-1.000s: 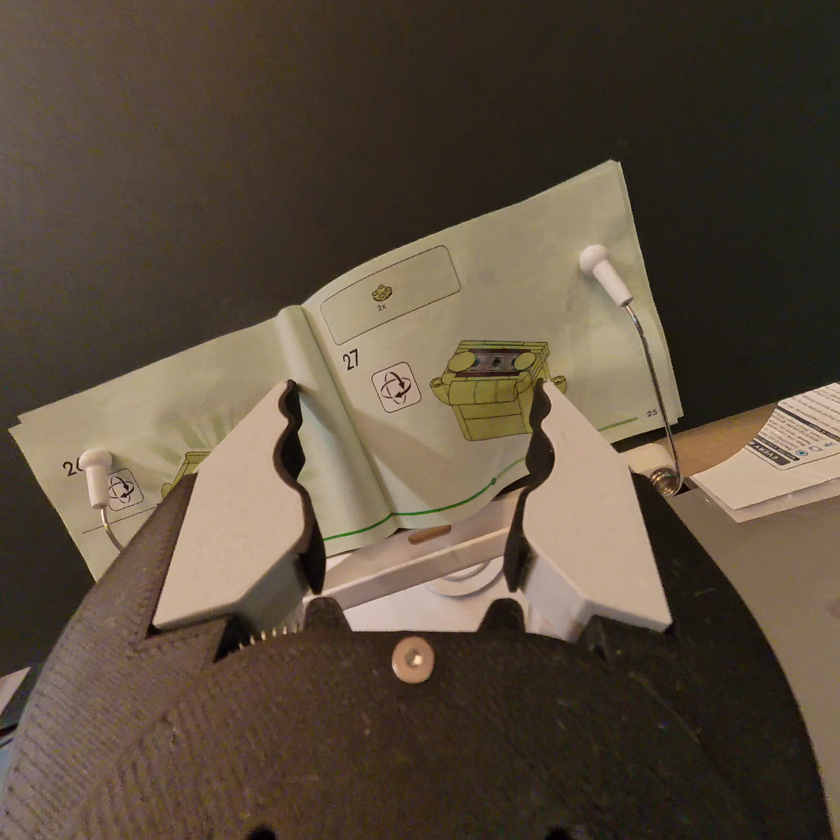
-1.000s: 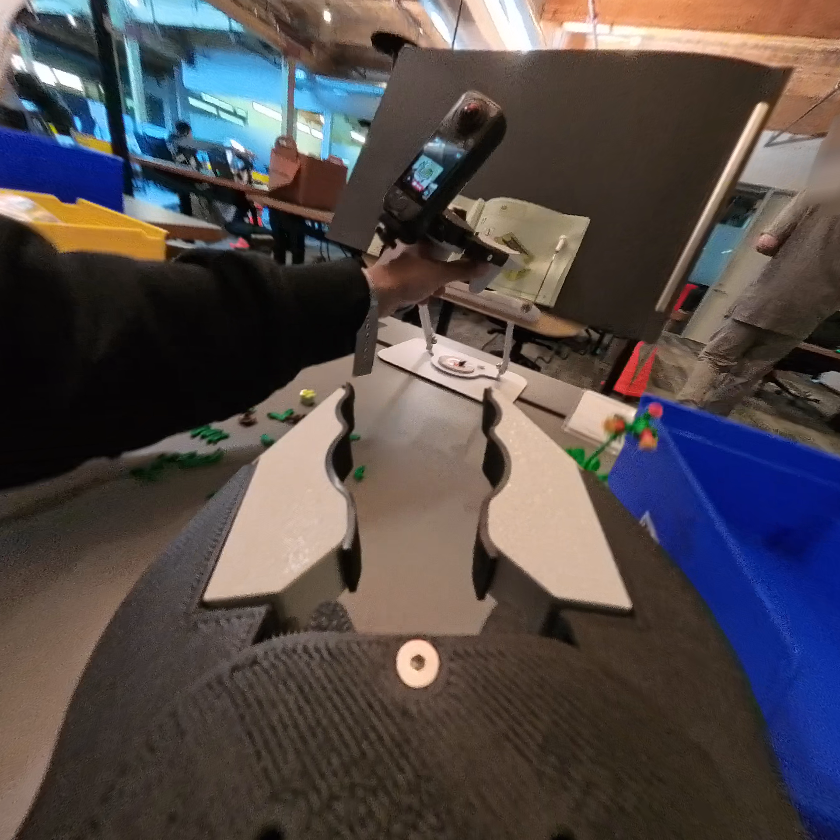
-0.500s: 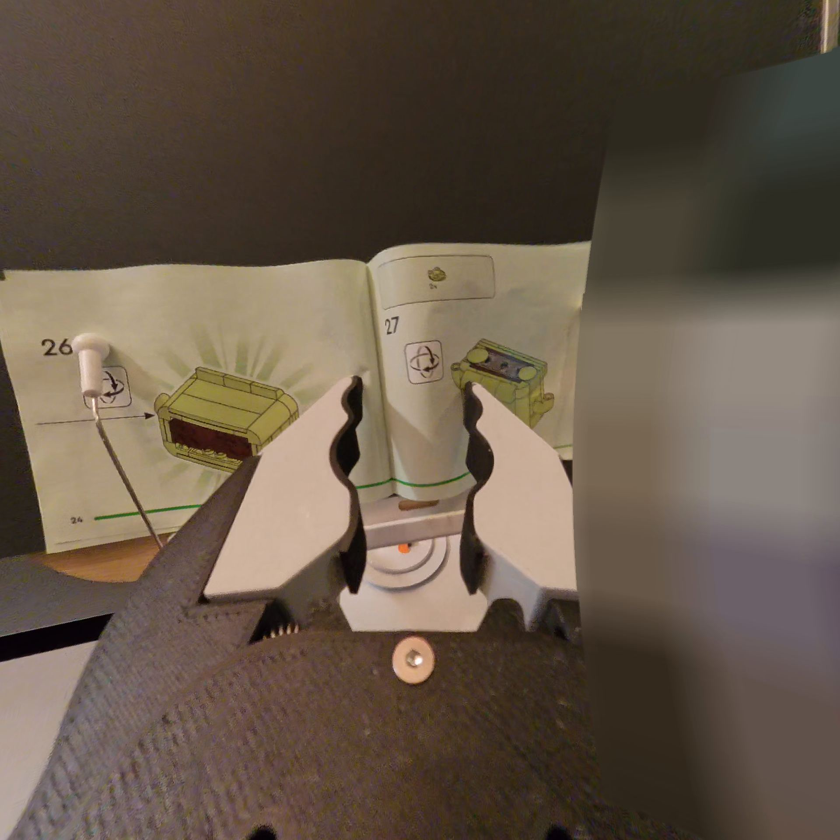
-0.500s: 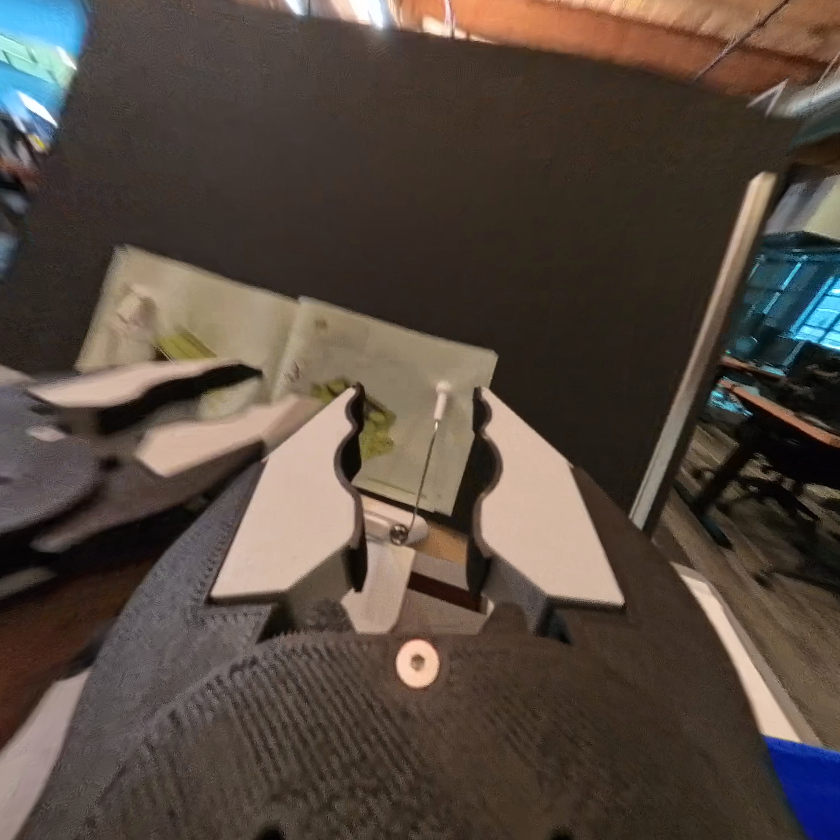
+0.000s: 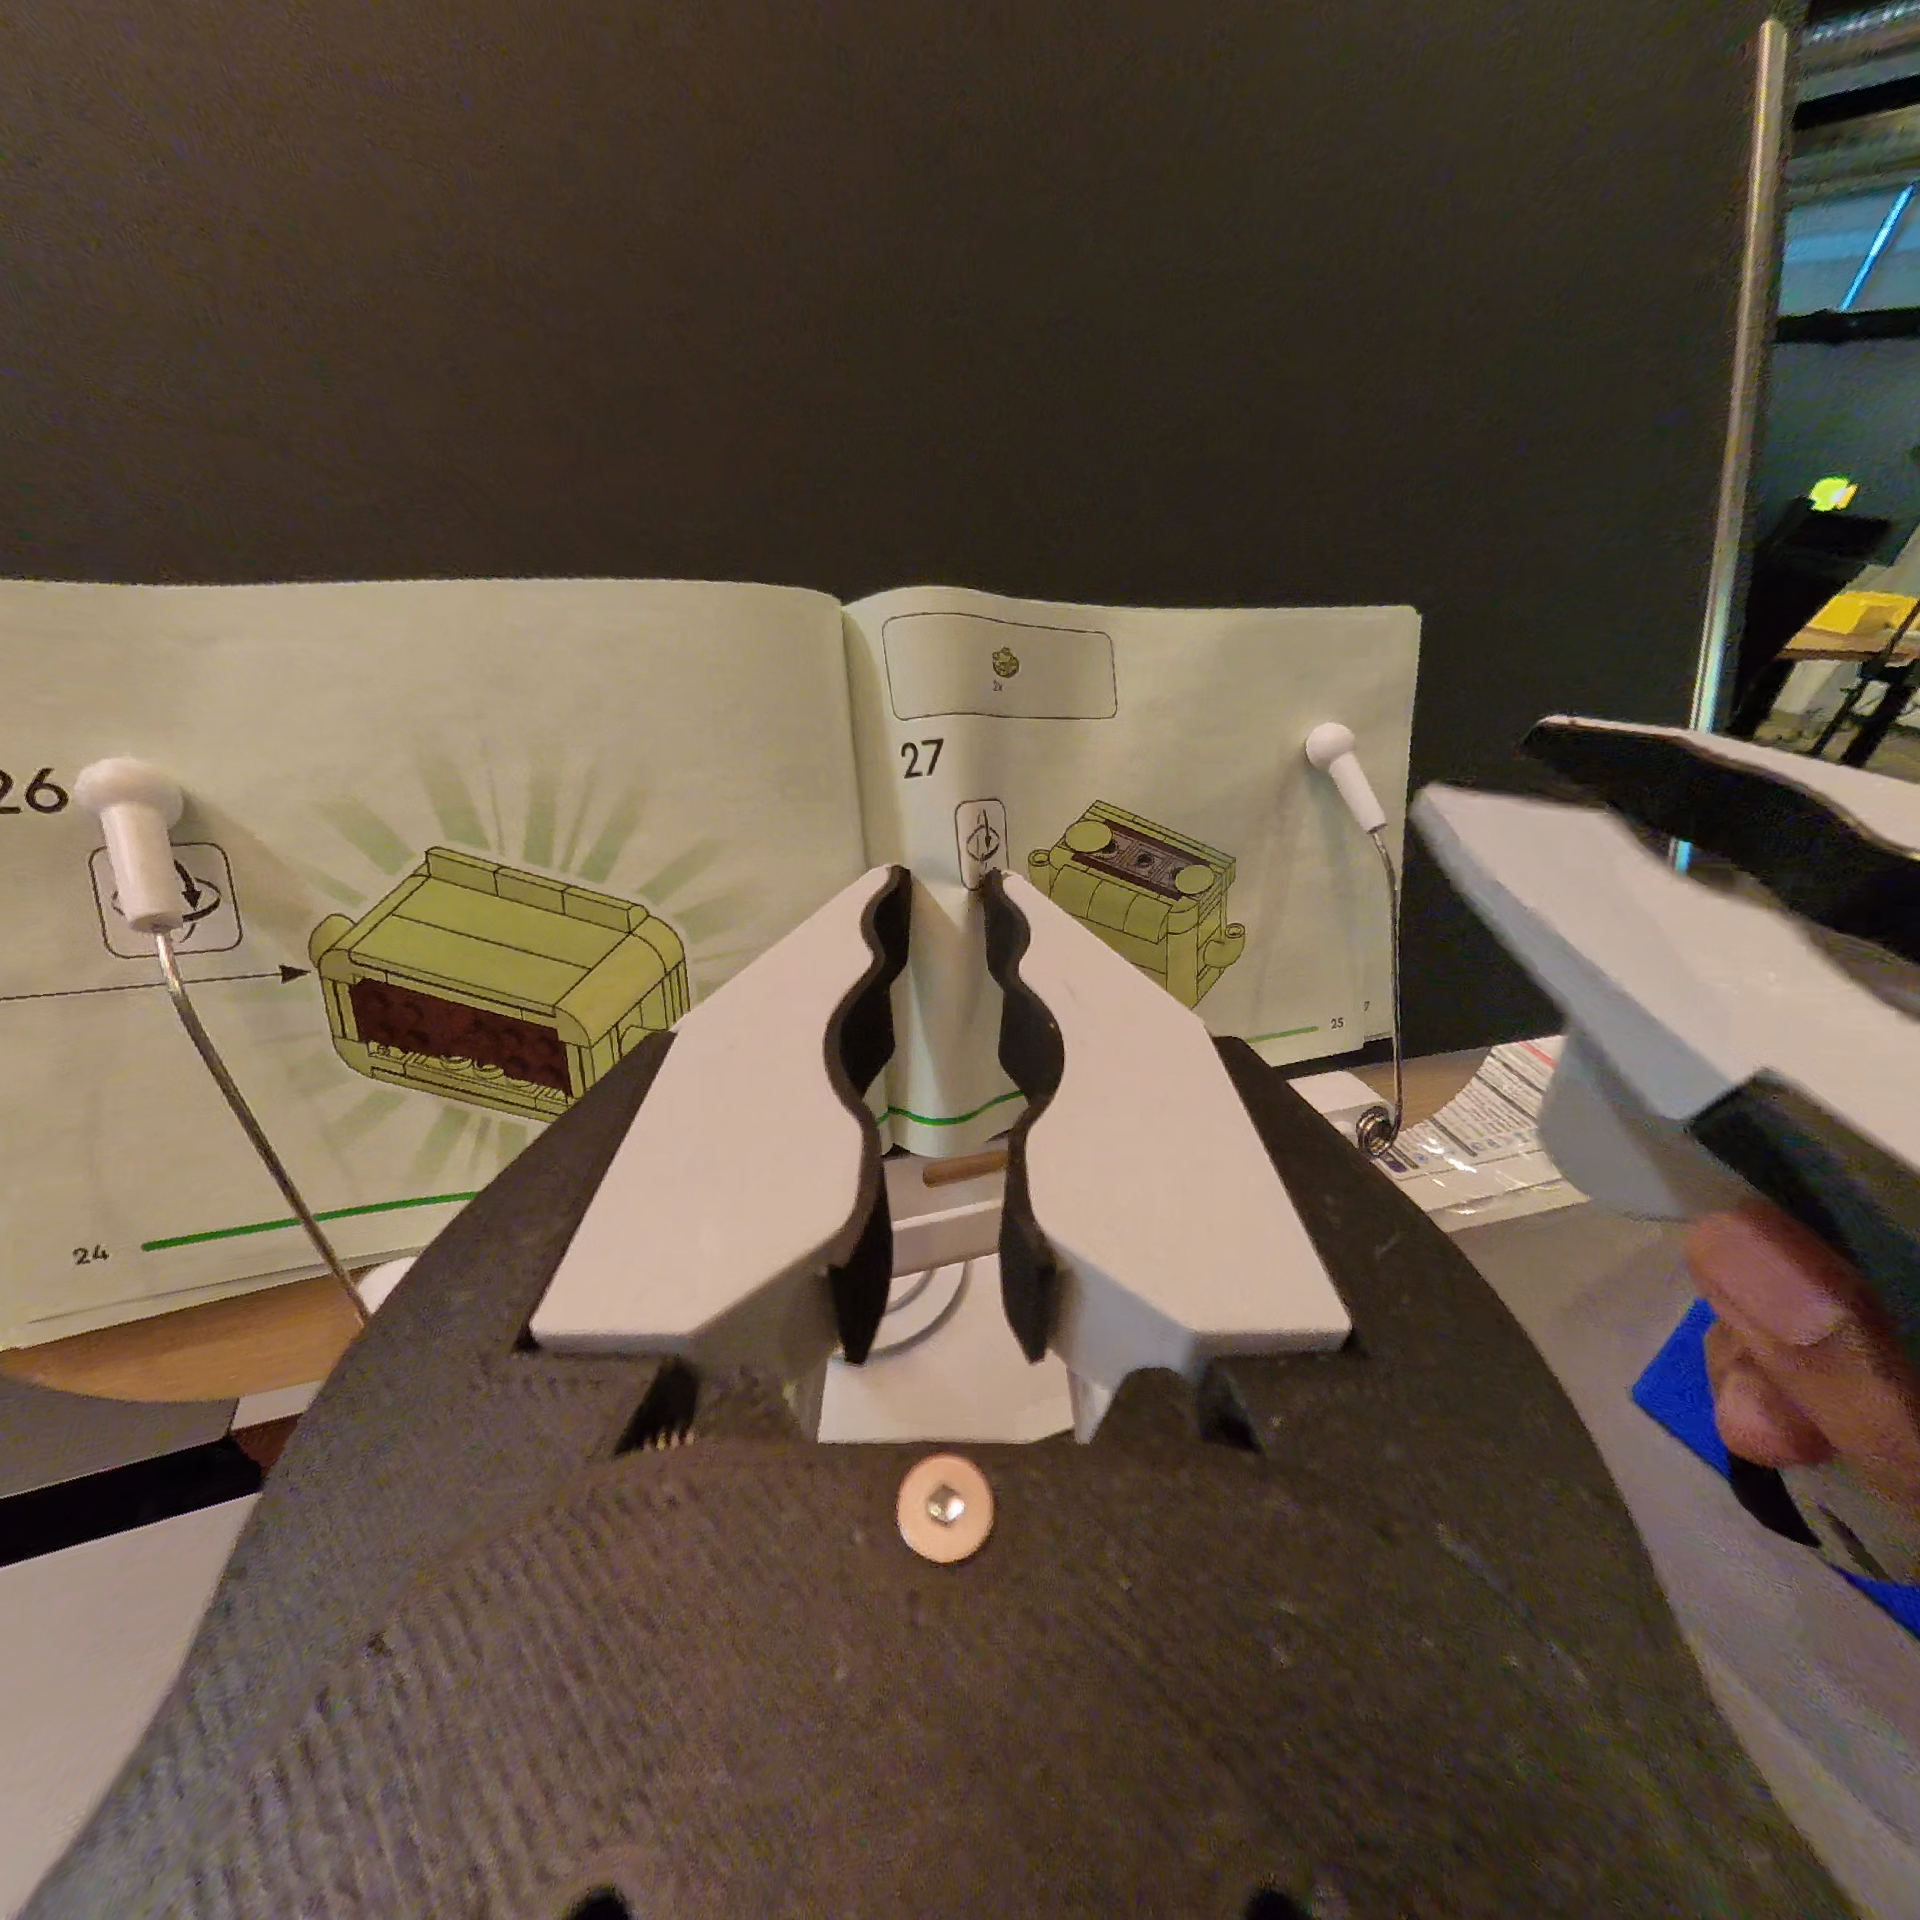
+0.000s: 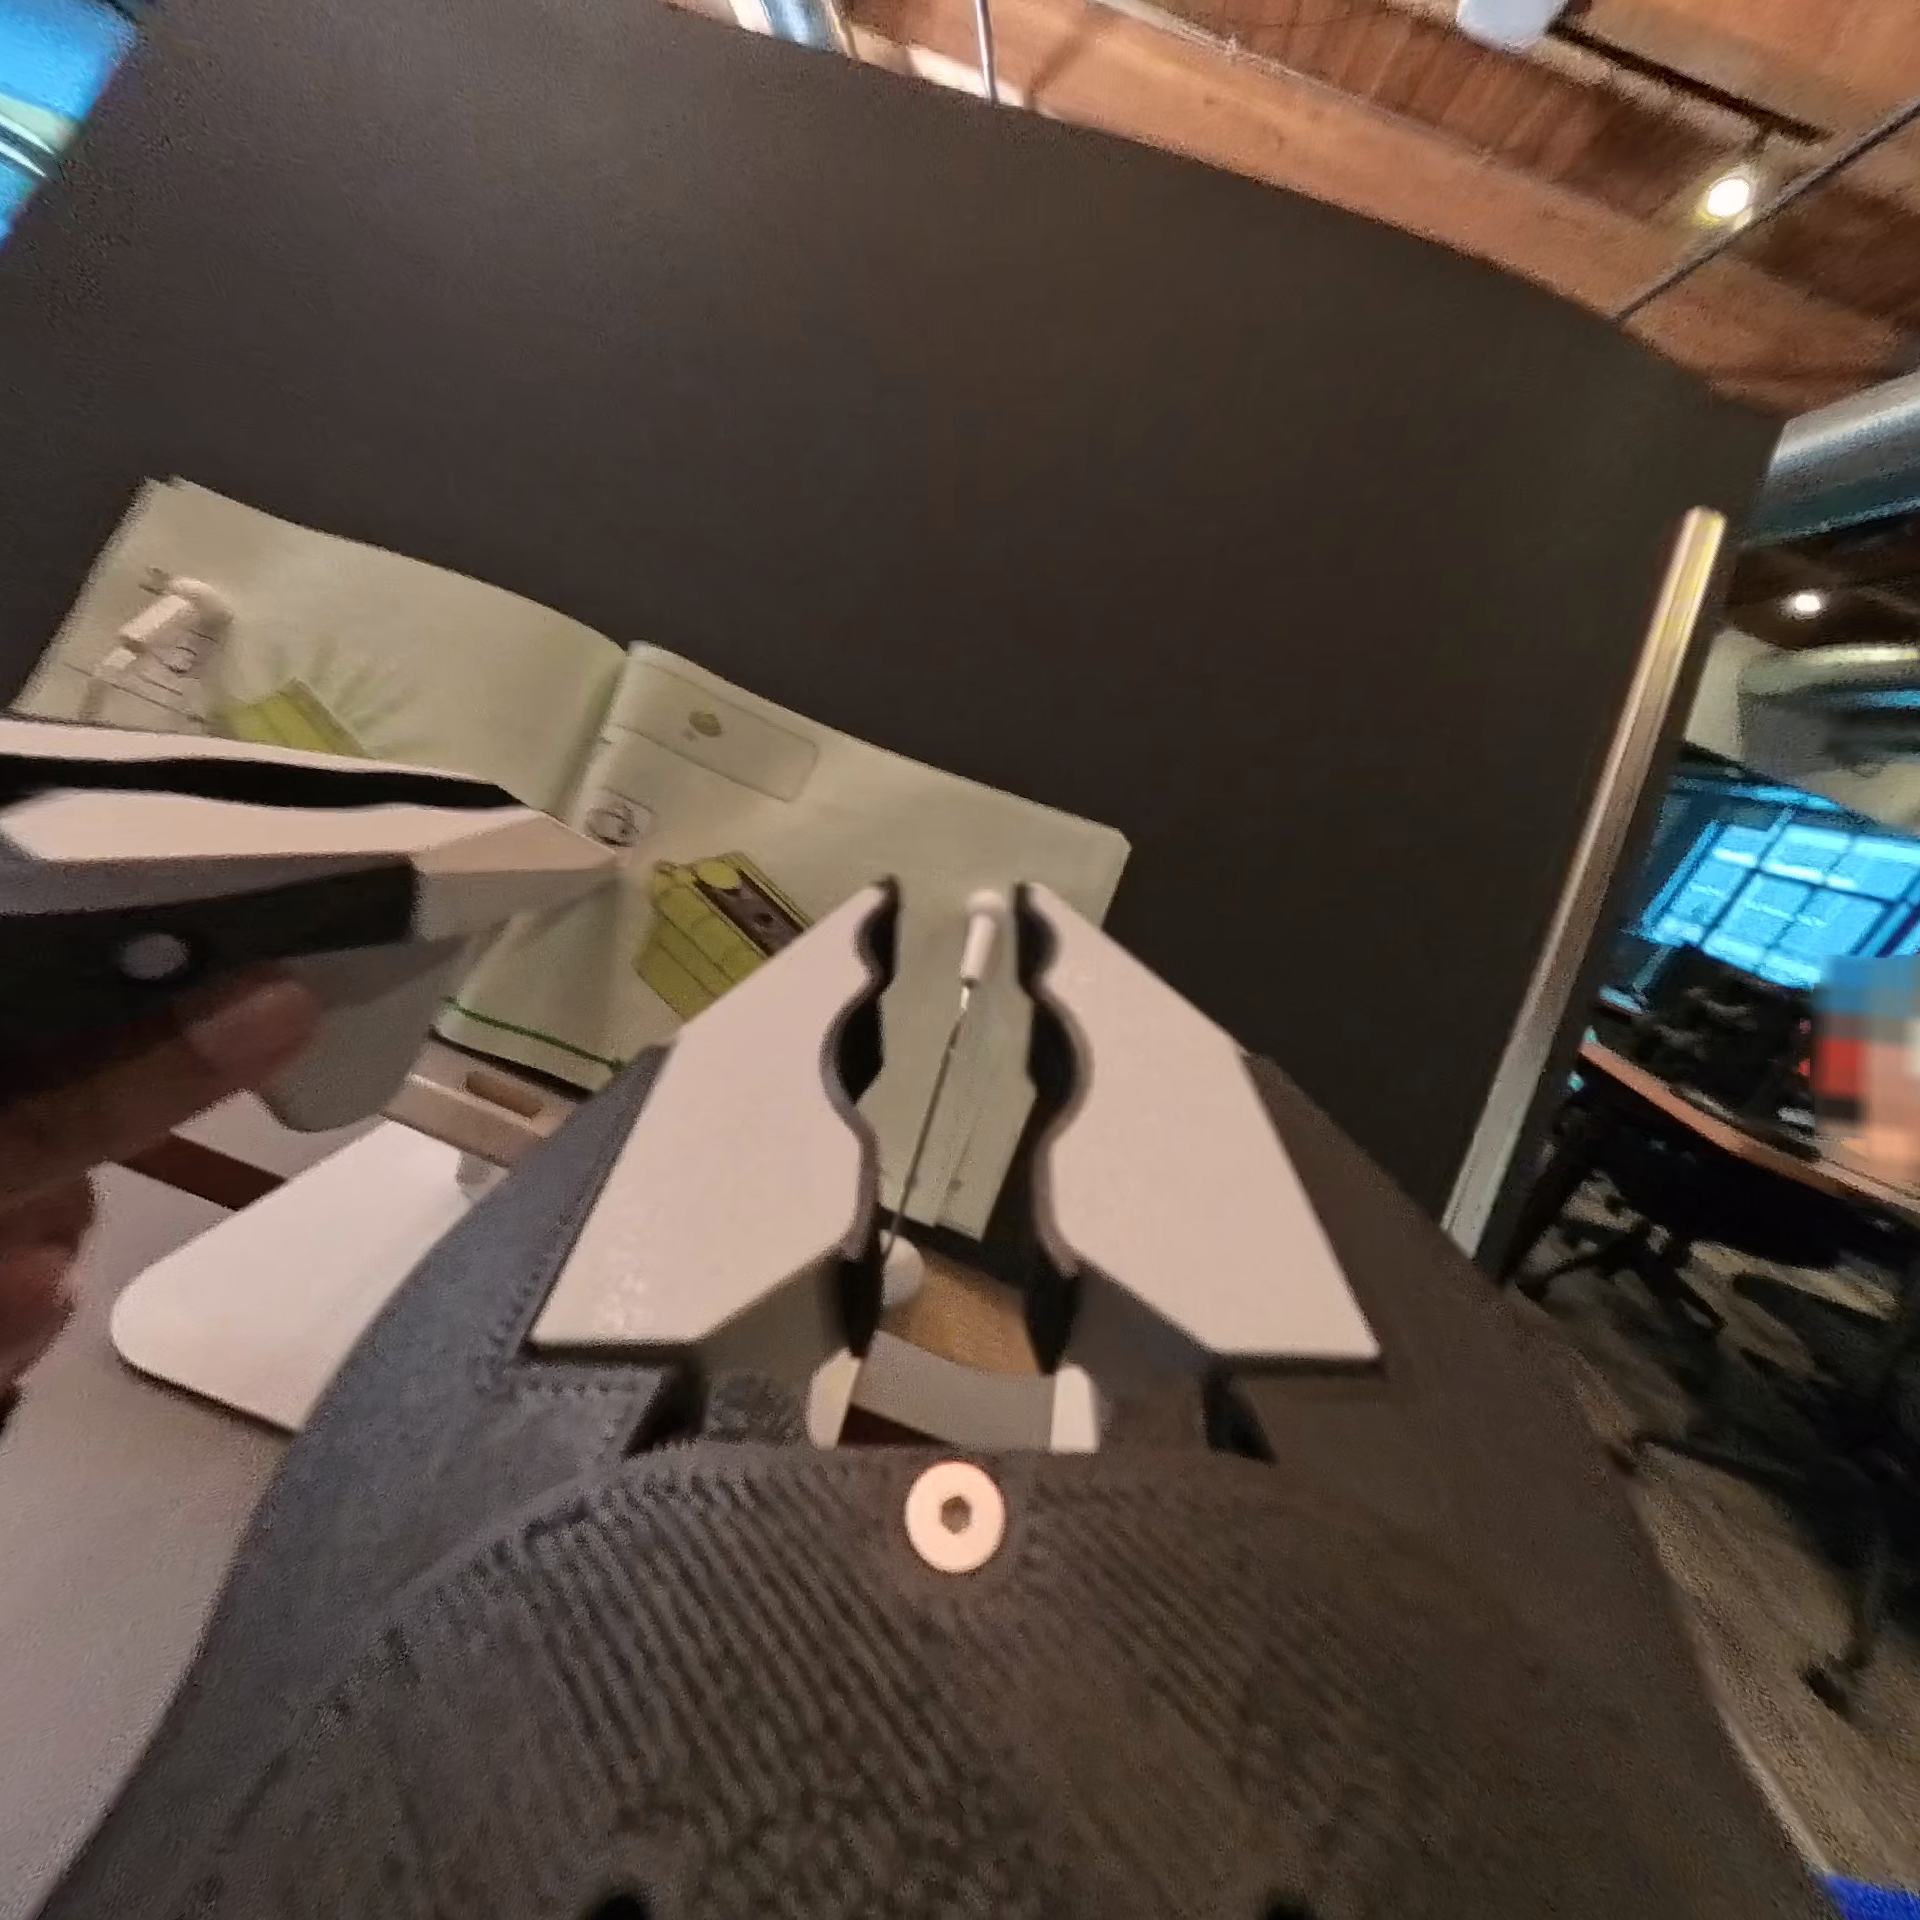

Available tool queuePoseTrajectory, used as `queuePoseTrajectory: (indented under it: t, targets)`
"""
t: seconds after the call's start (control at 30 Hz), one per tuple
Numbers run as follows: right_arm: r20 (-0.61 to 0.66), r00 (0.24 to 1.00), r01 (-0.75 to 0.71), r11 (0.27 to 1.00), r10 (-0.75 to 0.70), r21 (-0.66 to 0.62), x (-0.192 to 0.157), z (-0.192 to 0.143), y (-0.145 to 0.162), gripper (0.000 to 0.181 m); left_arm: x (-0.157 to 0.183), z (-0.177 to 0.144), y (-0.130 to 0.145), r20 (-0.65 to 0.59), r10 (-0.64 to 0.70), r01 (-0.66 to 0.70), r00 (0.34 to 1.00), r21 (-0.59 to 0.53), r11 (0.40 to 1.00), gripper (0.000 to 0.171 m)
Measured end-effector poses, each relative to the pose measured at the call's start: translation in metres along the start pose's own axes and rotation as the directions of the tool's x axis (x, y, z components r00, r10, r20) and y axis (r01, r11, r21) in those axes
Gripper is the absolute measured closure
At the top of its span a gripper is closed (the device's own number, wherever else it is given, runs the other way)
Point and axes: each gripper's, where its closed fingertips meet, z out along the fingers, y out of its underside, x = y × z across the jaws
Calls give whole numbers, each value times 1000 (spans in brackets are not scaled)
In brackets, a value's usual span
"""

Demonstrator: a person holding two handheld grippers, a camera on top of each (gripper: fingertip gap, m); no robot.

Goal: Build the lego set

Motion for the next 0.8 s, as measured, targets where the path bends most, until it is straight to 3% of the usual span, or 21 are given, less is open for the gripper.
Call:
queuePoseTrajectory:
  t: [0.07, 0.1, 0.13, 0.17, 0.37, 0.5, 0.73, 0.8]
  targets:
    - [23, 1000, -18, 992, 21, -125, -3, 10, 24, 131, 0, -1, -1, -4, -3, 3, 1000, 0, 1000, 161]
    - [30, 999, -36, 983, 42, -182, -5, 14, 36, 128, 0, -1, -1, -1, 3, -3, 1000, 0, 1000, 163]
    - [41, 997, -55, 978, 64, -201, -6, 15, 43, 146, 0, -2, -2, 3, 12, -12, 1000, 1, 1000, 164]
    - [55, 995, -74, 979, 86, -188, -7, 15, 43, 180, -1, -3, -2, 7, 23, -23, 1000, 2, 1000, 166]
    - [98, 950, -282, 951, 295, -127, -4, 12, 40, 181, -5, -7, -4, 18, 57, -57, 998, 5, 998, 171]
    - [129, 869, -465, 878, 477, -111, -1, 11, 40, 181, -10, -11, -7, 37, 7, -8, 999, 35, 999, 171]
    - [100, 894, -425, 898, 436, -117, -1, 12, 41, 181, -23, -37, -42, 96, -39, 13, 995, 257, 966, 171]
    - [124, 906, -390, 913, 404, -123, -5, 12, 38, 173, -25, -39, -47, 108, -20, -8, 994, 251, 968, 170]
